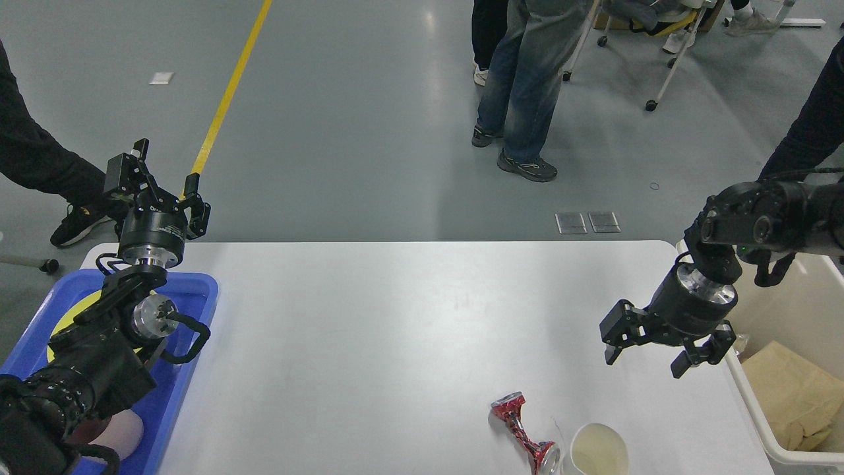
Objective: Tidy desktop
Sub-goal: 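Bring the right gripper back over the table toward the paper cup, then lower the right gripper onto the white paper cup and grasp it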
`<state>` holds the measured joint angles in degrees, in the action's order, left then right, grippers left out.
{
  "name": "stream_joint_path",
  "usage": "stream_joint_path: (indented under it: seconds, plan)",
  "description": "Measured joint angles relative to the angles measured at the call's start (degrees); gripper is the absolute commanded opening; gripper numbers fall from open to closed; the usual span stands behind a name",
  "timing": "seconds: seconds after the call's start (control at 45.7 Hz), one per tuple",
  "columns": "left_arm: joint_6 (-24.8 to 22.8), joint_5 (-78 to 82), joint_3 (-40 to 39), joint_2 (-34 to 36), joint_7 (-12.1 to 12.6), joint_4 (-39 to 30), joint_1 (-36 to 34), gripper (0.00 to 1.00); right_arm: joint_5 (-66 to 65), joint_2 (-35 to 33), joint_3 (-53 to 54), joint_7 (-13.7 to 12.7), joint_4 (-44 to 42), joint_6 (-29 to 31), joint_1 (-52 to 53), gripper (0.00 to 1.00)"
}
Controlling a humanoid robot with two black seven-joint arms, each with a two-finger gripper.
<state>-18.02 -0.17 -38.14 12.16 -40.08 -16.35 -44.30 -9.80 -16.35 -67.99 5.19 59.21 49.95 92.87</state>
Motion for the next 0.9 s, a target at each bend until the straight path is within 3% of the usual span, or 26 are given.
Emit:
stream_joint_path:
  seconds: [0.898]
  plan:
    - [0.0, 0.0, -0.1, 0.0, 0.0, 0.0, 0.0, 0.96, -4.9, 2.1, 0.6, 0.0, 5.1, 0.3, -4.7, 1.00]
